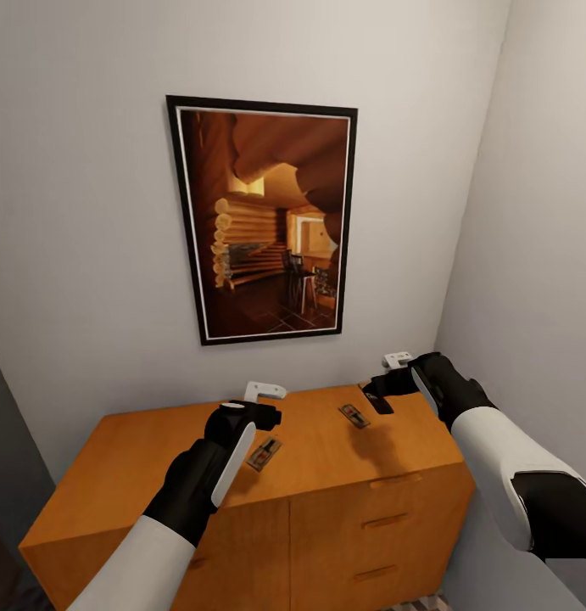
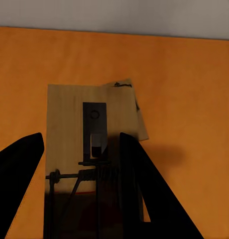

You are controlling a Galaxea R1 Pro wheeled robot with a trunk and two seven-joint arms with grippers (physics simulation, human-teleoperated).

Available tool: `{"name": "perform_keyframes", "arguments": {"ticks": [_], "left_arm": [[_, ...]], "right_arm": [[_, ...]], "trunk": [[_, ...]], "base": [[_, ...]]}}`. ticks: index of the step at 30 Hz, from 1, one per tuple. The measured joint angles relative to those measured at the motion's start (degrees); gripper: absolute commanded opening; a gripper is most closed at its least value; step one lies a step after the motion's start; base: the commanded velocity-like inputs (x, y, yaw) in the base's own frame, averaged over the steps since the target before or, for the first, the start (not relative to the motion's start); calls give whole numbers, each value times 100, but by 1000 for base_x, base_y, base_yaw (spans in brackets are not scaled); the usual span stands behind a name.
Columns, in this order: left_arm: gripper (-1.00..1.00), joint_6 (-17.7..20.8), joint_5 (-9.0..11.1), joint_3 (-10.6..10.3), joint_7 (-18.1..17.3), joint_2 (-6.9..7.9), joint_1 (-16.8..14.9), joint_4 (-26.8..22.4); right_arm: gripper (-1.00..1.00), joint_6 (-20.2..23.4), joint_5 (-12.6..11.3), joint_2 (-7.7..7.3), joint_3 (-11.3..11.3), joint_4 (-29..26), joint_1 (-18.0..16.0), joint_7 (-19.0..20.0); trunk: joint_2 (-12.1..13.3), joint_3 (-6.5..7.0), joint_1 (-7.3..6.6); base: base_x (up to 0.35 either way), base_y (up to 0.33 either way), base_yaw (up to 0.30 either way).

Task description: Take the four mousetraps from the cabinet in the bathroom and place them on the bathroom floor. Make sure all four end up on the same floor surface, and ensure that at least two of them are either under or directly next to the same bathroom sink.

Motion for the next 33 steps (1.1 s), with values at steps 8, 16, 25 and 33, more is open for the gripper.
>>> {"name": "perform_keyframes", "arguments": {"ticks": [8, 16, 25, 33], "left_arm": [[100, 0, 0, 0, -3, 0, 0, 0], [100, 5, 0, -1, -4, 0, 0, 2], [100, 8, 1, 3, -17, 0, 0, 9], [100, 45, -6, -125, -31, 0, 0, 68]], "right_arm": [[-100, 0, 0, 0, 3, 0, 0, 0], [-100, -1, 0, -1, 3, 0, 0, -3], [-100, 0, 0, 0, -1, 3, 0, -8], [-100, 0, 0, 0, 3, 5, 0, -16]], "trunk": [[0, 0, 0], [0, 0, 0], [0, 0, 0], [0, 0, 0]], "base": [[5, 29, 0], [0, 189, 0], [0, 25, 0], [0, 1, 0]]}}
